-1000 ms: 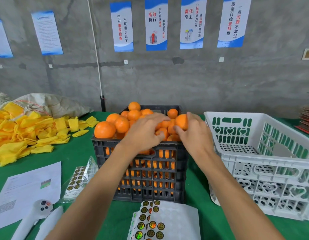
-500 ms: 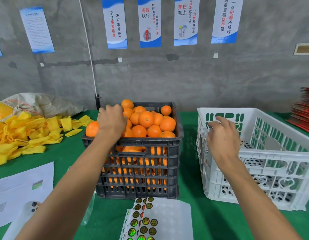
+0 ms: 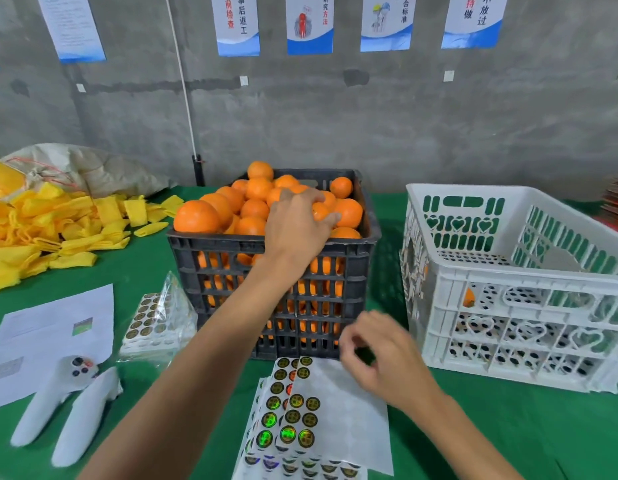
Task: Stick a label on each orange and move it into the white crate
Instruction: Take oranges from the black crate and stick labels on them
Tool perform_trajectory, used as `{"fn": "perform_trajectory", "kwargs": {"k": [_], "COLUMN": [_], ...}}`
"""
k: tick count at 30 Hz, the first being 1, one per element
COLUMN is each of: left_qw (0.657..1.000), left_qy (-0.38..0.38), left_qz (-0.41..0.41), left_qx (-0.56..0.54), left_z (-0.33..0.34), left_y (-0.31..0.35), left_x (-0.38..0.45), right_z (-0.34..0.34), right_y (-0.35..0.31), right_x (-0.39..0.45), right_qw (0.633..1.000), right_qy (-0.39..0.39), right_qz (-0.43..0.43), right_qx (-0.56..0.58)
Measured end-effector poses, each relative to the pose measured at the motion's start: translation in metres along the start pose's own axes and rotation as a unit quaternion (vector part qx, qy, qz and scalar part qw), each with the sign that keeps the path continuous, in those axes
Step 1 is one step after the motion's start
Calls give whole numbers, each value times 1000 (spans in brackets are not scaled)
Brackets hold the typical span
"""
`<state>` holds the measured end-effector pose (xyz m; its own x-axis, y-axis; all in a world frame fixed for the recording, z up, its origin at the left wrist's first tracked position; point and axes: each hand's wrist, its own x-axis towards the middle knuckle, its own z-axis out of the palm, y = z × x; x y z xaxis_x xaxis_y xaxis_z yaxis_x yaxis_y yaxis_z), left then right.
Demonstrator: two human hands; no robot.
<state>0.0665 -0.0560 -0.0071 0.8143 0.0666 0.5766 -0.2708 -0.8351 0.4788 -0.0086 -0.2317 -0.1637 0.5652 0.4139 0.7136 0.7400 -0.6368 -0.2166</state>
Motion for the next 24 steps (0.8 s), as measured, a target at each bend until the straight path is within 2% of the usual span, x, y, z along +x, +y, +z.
{"fn": "perform_trajectory", "kwargs": {"k": [3, 9, 13, 18, 24], "left_qw": [1000, 998, 998, 998, 997], "left_qy": [-14, -20, -20, -23, -20], "left_qz": [-20, -43, -44, -52, -52], "left_qx": [17, 36, 41, 40, 44], "left_z": [2, -1, -1, -1, 0], "left_y": [3, 5, 6, 6, 8], "left_x": [1, 1, 0, 0, 0], "right_z": [24, 42, 48, 52, 56], "right_y": [-6, -5, -4, -4, -3], "right_x": [-27, -43, -44, -45, -43], "right_qw": [987, 960, 953, 951, 944], "right_qy": [-157, -268, -284, -262, -266], "right_qz": [6, 37, 49, 88, 96], "right_qx": [29, 72, 92, 137, 167]}}
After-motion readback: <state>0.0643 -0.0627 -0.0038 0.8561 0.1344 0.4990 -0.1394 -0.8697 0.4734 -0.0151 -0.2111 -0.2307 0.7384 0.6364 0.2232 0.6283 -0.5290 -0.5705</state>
